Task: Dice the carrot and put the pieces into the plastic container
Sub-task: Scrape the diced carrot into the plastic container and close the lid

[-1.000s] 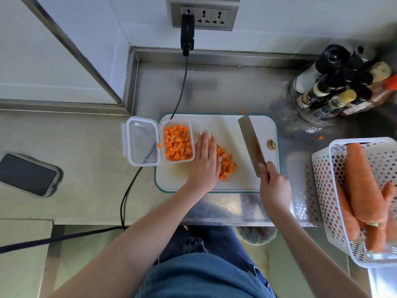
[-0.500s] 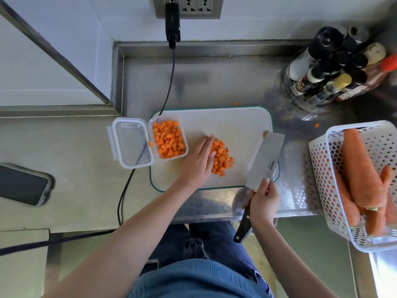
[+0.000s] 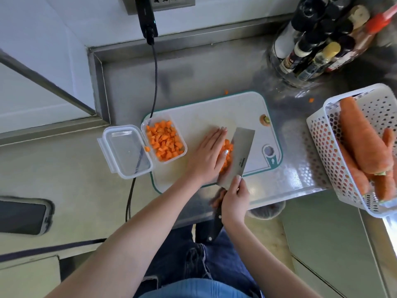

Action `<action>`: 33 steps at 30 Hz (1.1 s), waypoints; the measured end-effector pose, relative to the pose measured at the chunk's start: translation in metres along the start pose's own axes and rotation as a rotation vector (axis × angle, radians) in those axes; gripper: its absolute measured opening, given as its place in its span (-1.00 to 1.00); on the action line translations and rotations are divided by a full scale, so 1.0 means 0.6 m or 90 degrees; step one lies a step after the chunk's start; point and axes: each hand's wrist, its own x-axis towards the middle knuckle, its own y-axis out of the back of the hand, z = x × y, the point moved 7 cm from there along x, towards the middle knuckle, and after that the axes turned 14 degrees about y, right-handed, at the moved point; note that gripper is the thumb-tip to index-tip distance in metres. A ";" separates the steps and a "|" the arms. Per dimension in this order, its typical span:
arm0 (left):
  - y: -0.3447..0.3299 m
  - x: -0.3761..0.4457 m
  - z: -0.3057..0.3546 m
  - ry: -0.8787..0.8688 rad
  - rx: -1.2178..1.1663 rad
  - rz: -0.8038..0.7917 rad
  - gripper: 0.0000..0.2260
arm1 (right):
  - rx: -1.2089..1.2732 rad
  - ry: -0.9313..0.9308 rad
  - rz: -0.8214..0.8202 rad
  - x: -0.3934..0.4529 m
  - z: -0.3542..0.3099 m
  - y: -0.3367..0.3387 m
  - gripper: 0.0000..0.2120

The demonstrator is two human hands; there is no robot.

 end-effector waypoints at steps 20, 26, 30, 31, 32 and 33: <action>0.088 -0.003 0.038 0.125 -0.228 0.198 -0.75 | -0.040 0.158 -0.024 -0.015 -0.122 -0.038 -0.67; 0.182 -0.014 -0.015 0.159 -0.191 0.321 -0.78 | -0.014 0.139 -0.153 -0.039 -0.139 -0.123 -0.69; 0.216 -0.023 -0.064 0.229 -0.147 0.355 -0.80 | -0.033 0.158 -0.193 -0.043 -0.146 -0.175 -0.69; 0.219 -0.023 -0.075 0.248 -0.142 0.358 -0.80 | -0.035 0.158 -0.202 -0.044 -0.147 -0.183 -0.68; 0.221 -0.025 -0.086 0.268 -0.141 0.361 -0.81 | -0.038 0.152 -0.211 -0.044 -0.145 -0.188 -0.67; 0.222 -0.028 -0.094 0.291 -0.141 0.361 -0.82 | -0.038 0.141 -0.221 -0.046 -0.141 -0.191 -0.65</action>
